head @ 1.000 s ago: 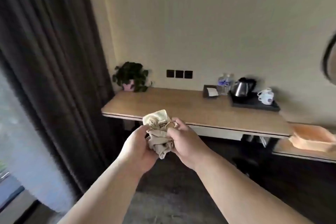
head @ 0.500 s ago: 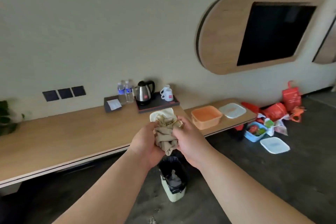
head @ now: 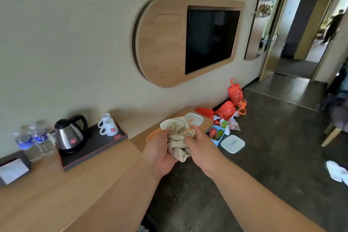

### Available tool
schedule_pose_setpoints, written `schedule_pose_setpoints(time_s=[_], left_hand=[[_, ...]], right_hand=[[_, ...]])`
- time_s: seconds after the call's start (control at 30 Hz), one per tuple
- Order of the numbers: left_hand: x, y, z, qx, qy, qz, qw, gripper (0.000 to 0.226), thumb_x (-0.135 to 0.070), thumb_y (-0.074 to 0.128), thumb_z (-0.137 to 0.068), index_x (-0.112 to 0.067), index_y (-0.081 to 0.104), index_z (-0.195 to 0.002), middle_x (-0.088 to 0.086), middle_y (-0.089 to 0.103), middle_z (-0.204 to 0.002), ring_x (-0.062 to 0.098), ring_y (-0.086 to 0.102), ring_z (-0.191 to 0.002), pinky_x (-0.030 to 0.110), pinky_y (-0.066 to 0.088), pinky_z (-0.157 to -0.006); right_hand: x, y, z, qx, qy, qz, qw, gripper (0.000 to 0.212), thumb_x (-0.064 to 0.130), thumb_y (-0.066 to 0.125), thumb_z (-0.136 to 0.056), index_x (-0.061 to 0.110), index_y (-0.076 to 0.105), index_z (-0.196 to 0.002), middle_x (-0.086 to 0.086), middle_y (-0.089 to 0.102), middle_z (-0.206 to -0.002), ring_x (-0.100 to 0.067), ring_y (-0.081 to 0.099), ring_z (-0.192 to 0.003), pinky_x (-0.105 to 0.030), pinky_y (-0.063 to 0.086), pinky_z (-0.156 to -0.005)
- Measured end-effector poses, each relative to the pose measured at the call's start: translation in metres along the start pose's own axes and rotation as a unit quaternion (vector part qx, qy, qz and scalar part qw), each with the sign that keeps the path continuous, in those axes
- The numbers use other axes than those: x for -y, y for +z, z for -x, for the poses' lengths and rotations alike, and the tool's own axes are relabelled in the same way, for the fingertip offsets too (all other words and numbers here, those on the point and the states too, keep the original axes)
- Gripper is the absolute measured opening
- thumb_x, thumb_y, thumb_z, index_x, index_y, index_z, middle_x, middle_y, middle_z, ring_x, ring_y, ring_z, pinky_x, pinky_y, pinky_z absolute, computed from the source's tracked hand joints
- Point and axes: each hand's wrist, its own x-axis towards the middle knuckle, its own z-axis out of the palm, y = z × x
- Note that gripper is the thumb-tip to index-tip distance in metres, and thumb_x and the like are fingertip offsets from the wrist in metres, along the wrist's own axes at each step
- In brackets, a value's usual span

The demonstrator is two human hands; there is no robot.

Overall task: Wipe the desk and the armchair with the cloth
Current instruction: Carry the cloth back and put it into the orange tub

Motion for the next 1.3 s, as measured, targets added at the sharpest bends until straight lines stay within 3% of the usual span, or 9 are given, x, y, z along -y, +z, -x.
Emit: schedule_pose_setpoints(time_s=[0.1,0.27,0.37,0.47,0.63,0.8,0.97,1.2,1.3], left_hand=[[0.0,0.015,-0.061,-0.011,-0.014,-0.017,1.0,0.036,-0.023,0.044,-0.108,0.005,0.064,-0.12,0.027,0.076,-0.108,0.035,0.078,-0.09,0.042,0.063,-0.062],[-0.004,0.032,-0.164,-0.009,-0.005,-0.06,0.998,0.038,-0.023,0.042,-0.109,0.005,0.058,-0.128,0.025,0.076,-0.093,0.037,0.075,-0.075,0.045,0.061,-0.064],[-0.011,0.041,-0.22,-0.027,0.006,-0.075,0.997,0.032,-0.018,0.043,-0.109,0.001,0.061,-0.127,0.026,0.077,-0.097,0.037,0.077,-0.084,0.045,0.062,-0.068],[-0.021,0.043,-0.273,-0.091,0.049,-0.148,0.984,0.024,-0.011,0.053,-0.105,-0.008,0.069,-0.123,0.02,0.077,-0.113,0.036,0.076,-0.099,0.045,0.063,-0.077],[-0.042,0.03,-0.343,-0.165,0.031,-0.251,0.953,0.018,-0.014,0.068,-0.097,-0.019,0.074,-0.114,0.012,0.08,-0.104,0.032,0.079,-0.091,0.048,0.064,-0.073],[-0.063,-0.01,-0.418,-0.116,0.001,-0.282,0.952,0.04,-0.002,0.076,-0.088,-0.024,0.07,-0.121,0.012,0.078,-0.114,0.033,0.076,-0.102,0.045,0.063,-0.08],[-0.07,-0.071,-0.509,-0.108,-0.026,-0.307,0.945,0.059,0.009,0.072,-0.084,-0.024,0.062,-0.133,0.013,0.076,-0.119,0.03,0.074,-0.109,0.046,0.061,-0.09],[-0.066,-0.133,-0.589,-0.196,-0.083,-0.395,0.894,0.025,-0.019,0.061,-0.101,-0.033,0.059,-0.122,0.005,0.074,-0.106,0.019,0.07,-0.082,0.035,0.064,-0.063],[-0.052,-0.17,-0.619,-0.228,-0.09,-0.398,0.884,0.03,-0.018,0.056,-0.102,-0.03,0.059,-0.13,0.004,0.074,-0.106,0.021,0.071,-0.084,0.035,0.064,-0.067]], right_hand=[[-0.014,-0.028,-0.051,-0.007,-0.005,0.024,1.0,0.027,0.022,0.05,-0.102,0.042,0.06,-0.118,0.019,0.071,-0.104,0.008,0.067,-0.09,-0.006,0.051,-0.066],[-0.043,-0.068,-0.157,0.012,0.002,0.037,0.999,0.029,0.017,0.056,-0.1,0.04,0.071,-0.111,0.014,0.077,-0.102,-0.003,0.072,-0.096,-0.022,0.059,-0.081],[-0.057,-0.086,-0.227,0.027,-0.001,0.049,0.998,0.035,0.02,0.063,-0.095,0.054,0.071,-0.095,0.021,0.076,-0.095,0.005,0.07,-0.087,-0.014,0.056,-0.068],[-0.071,-0.099,-0.295,0.049,0.015,0.065,0.997,0.025,0.026,0.069,-0.089,0.049,0.07,-0.099,0.02,0.075,-0.096,0.002,0.07,-0.085,-0.021,0.06,-0.07],[-0.093,-0.098,-0.389,0.119,0.047,0.076,0.989,0.031,0.03,0.072,-0.085,0.059,0.068,-0.093,0.026,0.074,-0.092,0.005,0.071,-0.082,-0.016,0.058,-0.063],[-0.133,-0.078,-0.48,0.151,0.086,0.097,0.98,0.021,0.029,0.072,-0.086,0.036,0.072,-0.106,0.011,0.078,-0.095,-0.009,0.076,-0.085,-0.039,0.065,-0.076],[-0.181,-0.046,-0.569,0.178,0.132,0.123,0.967,0.022,0.018,0.071,-0.088,0.025,0.07,-0.109,0.0,0.078,-0.099,-0.016,0.077,-0.084,-0.043,0.065,-0.075],[-0.259,-0.001,-0.647,0.255,0.191,0.194,0.928,0.014,0.014,0.066,-0.094,0.018,0.066,-0.108,-0.006,0.073,-0.102,-0.018,0.077,-0.08,-0.034,0.065,-0.067],[-0.298,0.018,-0.672,0.285,0.204,0.227,0.909,0.01,0.016,0.064,-0.093,0.019,0.066,-0.103,-0.007,0.075,-0.092,-0.021,0.074,-0.071,-0.037,0.063,-0.065]])
